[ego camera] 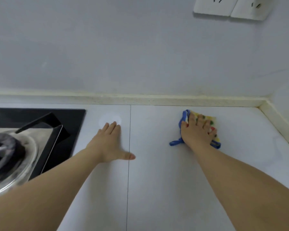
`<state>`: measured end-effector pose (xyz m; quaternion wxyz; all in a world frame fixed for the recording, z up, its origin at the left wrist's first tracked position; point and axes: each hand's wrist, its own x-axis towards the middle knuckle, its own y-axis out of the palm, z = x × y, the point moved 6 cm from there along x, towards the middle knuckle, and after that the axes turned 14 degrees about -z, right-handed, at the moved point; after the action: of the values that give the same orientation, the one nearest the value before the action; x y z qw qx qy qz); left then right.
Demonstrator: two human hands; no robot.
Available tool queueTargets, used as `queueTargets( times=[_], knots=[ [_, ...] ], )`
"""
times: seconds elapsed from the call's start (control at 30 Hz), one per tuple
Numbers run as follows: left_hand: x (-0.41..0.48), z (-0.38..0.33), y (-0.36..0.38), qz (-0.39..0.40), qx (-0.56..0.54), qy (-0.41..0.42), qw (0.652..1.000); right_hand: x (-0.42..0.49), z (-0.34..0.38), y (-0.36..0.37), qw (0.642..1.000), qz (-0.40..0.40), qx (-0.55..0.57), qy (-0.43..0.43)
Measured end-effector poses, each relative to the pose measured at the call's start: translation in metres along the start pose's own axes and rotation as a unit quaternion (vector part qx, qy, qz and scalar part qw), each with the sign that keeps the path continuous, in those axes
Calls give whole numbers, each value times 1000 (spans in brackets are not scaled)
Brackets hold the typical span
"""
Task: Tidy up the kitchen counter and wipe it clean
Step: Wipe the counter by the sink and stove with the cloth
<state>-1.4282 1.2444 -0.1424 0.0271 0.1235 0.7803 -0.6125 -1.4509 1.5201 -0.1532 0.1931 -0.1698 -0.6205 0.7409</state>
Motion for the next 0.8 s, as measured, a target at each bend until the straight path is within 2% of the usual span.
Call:
queueTargets(
  times=[0.07,0.17,0.27,0.4,0.47,0.53,0.63,0.7,0.8],
  knots=[
    [4,5,-3,4,-21,-2,1000,-3,33,6,999,-4,7,-37],
    [8,6,-3,16,-20,1,1000,-24,98,16,987,-26,25,-155],
    [10,6,-2,15,5,13,1000,-57,148,28,967,-9,39,-252],
    [10,10,-2,13,7,9,1000,-66,142,29,955,-1,46,-292],
    [10,10,-1,5,13,12,1000,-57,111,23,962,-26,43,-268],
    [9,9,2,4,12,12,1000,-42,68,15,977,-42,26,-206],
    [8,7,5,2,3,9,1000,-38,17,9,994,-25,-1,-109],
    [7,5,0,-4,-9,16,1000,-51,11,5,997,-14,3,-77],
    [-4,5,-4,6,-47,31,998,-75,29,8,997,0,16,-72]
  ],
)
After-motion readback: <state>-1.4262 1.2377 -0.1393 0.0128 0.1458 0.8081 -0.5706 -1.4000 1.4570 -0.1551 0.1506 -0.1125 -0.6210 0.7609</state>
